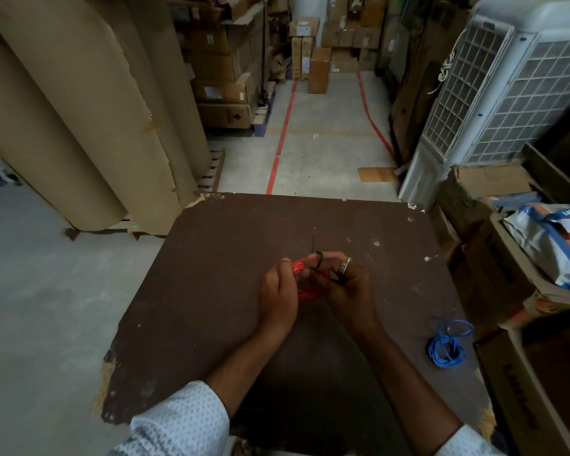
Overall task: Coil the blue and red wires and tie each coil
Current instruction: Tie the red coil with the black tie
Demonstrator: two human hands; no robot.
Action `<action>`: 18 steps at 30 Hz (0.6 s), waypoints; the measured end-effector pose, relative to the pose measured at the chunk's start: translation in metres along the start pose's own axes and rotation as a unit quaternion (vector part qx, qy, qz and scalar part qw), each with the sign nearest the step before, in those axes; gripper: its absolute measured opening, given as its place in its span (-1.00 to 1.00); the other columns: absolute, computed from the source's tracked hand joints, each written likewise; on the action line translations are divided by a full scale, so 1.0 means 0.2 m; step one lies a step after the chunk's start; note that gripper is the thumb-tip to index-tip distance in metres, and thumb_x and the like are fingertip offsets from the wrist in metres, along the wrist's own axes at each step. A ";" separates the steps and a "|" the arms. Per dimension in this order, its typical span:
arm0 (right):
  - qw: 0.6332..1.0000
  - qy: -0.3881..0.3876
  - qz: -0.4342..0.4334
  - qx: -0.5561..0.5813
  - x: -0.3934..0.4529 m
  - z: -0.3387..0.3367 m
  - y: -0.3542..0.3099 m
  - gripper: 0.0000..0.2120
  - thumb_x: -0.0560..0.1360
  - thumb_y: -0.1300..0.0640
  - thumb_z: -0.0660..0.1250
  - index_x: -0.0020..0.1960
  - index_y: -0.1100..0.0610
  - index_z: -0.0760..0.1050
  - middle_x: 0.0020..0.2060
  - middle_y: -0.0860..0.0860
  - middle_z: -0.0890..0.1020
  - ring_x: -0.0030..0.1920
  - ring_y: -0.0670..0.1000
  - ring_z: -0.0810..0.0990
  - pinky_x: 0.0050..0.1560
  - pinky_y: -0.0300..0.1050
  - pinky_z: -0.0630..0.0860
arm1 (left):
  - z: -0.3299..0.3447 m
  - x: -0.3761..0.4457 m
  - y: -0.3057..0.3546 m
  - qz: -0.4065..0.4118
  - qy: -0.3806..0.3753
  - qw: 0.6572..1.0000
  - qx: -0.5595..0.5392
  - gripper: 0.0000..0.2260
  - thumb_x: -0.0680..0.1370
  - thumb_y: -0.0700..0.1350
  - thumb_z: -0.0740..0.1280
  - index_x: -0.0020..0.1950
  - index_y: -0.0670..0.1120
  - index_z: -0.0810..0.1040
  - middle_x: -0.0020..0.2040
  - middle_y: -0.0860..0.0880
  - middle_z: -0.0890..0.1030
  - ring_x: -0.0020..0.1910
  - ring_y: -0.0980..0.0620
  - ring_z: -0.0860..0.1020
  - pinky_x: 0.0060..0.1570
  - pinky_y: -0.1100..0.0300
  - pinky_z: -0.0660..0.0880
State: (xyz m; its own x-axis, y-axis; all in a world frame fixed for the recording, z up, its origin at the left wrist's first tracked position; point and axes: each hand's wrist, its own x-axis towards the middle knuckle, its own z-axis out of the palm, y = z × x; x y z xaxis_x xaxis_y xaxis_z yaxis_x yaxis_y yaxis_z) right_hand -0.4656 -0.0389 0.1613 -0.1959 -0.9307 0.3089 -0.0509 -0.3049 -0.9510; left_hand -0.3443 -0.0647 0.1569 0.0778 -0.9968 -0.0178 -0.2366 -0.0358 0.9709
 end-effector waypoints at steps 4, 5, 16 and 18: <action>0.998 -0.008 -0.040 -0.046 0.00 0.01 -0.05 -0.62 0.44 0.38 0.49 -0.09 -0.14 0.68 -0.09 -0.03 0.69 -0.08 -0.04 0.70 -0.05 -0.20 0.61 | 0.02 0.02 0.01 -0.007 0.038 0.999 -0.016 -0.59 0.70 -0.06 0.13 -0.36 -0.05 0.40 -0.40 0.04 0.48 -0.48 0.25 0.43 -0.44 0.37 0.32; 0.997 -0.004 -0.049 -0.053 -0.01 0.01 -0.05 -0.64 0.44 0.38 0.49 -0.09 -0.11 0.68 -0.08 0.03 0.69 -0.08 -0.02 0.70 -0.05 -0.19 0.61 | 0.02 0.02 0.00 -0.004 0.044 0.999 -0.010 -0.57 0.70 -0.03 0.13 -0.37 -0.06 0.40 -0.41 0.03 0.48 -0.48 0.24 0.44 -0.44 0.35 0.32; 0.993 0.017 -0.061 -0.098 -0.01 0.02 -0.01 -0.92 0.41 0.36 0.52 -0.11 0.25 0.68 0.02 0.10 0.62 0.02 -0.03 0.64 0.01 -0.24 0.56 | 0.02 0.06 -0.05 -0.038 -0.024 0.992 -0.115 -0.72 0.55 -0.02 0.18 -0.13 -0.03 0.67 -0.19 -0.09 0.70 -0.18 -0.07 0.64 -0.14 -0.14 0.60; 0.992 0.013 -0.071 -0.107 0.00 0.02 0.00 -0.92 0.41 0.37 0.51 -0.14 0.24 0.68 0.00 0.10 0.62 0.03 -0.06 0.64 0.00 -0.28 0.55 | 0.02 0.07 -0.03 -0.024 -0.023 0.990 -0.137 -0.73 0.61 -0.10 0.19 -0.07 -0.03 0.69 -0.14 -0.08 0.72 -0.15 -0.02 0.66 -0.15 -0.01 0.59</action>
State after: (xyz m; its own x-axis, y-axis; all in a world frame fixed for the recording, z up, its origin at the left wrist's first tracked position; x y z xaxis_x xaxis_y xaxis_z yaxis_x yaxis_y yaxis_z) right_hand -0.4620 -0.0398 0.1621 -0.1965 -0.8755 0.4415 -0.2858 -0.3795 -0.8799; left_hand -0.3459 -0.0780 0.1496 0.0366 -0.9969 -0.0703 0.0388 -0.0689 0.9969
